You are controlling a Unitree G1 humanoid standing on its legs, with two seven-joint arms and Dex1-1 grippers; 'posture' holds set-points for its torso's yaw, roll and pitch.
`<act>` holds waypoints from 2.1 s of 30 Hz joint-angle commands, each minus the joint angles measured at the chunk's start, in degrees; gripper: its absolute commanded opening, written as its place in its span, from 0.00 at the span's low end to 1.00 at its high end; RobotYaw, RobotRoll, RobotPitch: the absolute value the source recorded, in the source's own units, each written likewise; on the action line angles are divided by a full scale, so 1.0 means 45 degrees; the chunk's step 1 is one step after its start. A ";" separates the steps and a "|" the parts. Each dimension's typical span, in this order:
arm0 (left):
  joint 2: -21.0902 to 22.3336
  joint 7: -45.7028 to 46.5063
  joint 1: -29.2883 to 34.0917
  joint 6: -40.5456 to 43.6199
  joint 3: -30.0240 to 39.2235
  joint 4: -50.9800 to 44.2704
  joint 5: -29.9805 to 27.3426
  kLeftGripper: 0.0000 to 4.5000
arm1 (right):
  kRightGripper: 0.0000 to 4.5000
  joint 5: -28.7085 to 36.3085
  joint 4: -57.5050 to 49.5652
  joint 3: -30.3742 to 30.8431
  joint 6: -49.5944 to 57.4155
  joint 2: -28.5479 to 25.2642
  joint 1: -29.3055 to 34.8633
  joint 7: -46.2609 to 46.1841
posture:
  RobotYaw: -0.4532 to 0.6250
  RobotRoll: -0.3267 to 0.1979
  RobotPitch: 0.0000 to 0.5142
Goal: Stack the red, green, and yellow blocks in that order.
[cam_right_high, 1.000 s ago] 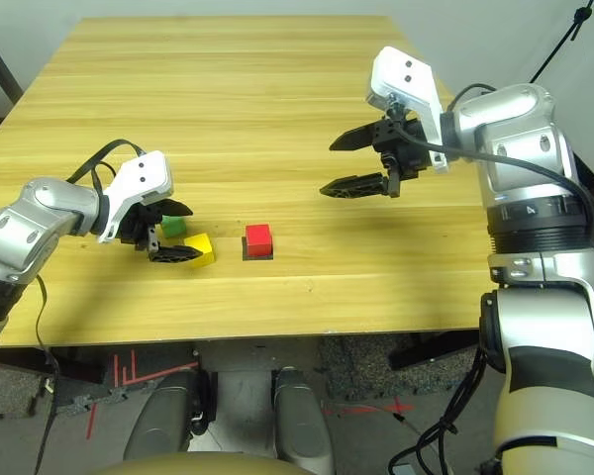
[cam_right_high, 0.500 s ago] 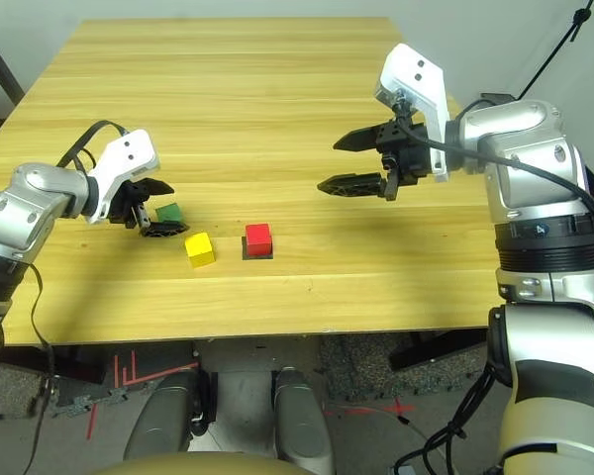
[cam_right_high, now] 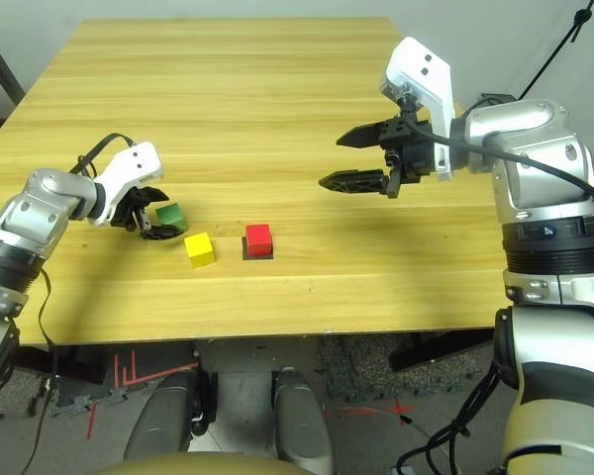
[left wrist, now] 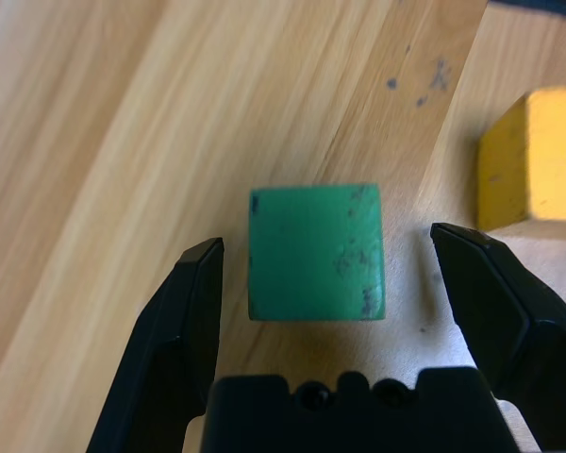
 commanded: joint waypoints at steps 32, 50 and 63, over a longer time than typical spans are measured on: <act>-0.3121 -0.1413 -0.2861 0.3215 -0.1487 -0.2075 -0.0367 0.47 | 1.00 0.2147 -0.3382 -0.0280 0.1260 -0.0850 0.2775 -0.0122 | 0.42 0.53 0.13; -0.4611 -0.1672 -0.3202 0.1083 -0.1756 0.0596 0.0229 0.47 | 1.00 0.3029 -0.4490 -0.0907 0.2057 -0.1293 0.3793 -0.1195 | 0.37 0.55 0.17; -0.4680 -0.1491 -0.3106 0.0910 -0.1613 0.0939 0.0304 0.47 | 1.00 0.3055 -0.4405 -0.0841 0.2217 -0.1263 0.3662 -0.1374 | 0.38 0.54 0.17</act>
